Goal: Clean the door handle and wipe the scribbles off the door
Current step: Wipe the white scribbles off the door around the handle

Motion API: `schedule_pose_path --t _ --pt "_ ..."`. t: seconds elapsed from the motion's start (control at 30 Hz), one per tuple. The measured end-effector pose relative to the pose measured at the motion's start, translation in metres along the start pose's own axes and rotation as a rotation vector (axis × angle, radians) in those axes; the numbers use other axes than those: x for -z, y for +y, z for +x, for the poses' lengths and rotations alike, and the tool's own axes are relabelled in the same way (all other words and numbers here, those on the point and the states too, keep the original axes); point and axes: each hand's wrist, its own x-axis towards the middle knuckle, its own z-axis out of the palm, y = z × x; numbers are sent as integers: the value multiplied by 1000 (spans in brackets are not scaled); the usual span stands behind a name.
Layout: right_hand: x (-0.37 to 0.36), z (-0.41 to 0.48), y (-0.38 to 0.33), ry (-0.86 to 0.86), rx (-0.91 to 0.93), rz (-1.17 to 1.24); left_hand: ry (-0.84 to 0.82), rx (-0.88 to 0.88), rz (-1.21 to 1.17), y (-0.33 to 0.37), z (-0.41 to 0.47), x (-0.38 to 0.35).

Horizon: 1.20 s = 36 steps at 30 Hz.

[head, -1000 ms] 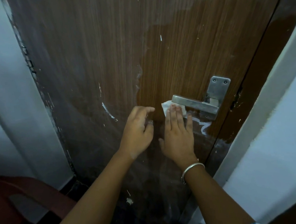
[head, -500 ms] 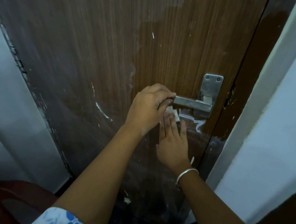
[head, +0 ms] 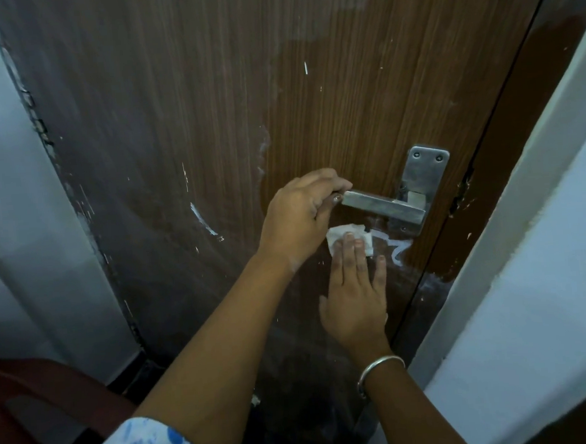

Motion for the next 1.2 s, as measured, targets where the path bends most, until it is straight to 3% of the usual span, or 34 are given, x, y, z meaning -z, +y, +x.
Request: schedule_pose_path --t 0.2,0.47,0.67,0.9,1.2 --pt "10 16 1 96 -99 23 23 -20 62 1 0 -1" --pt "7 -8 9 29 -58 18 84 7 -13 3 -8 -10" --pt "25 17 4 150 -113 75 85 12 20 3 -7 -9" --pt "7 -10 9 4 -109 -2 118 29 -1 1 -12 -16" --pt "5 -1 -8 -88 46 -85 93 34 -42 6 -15 -15"
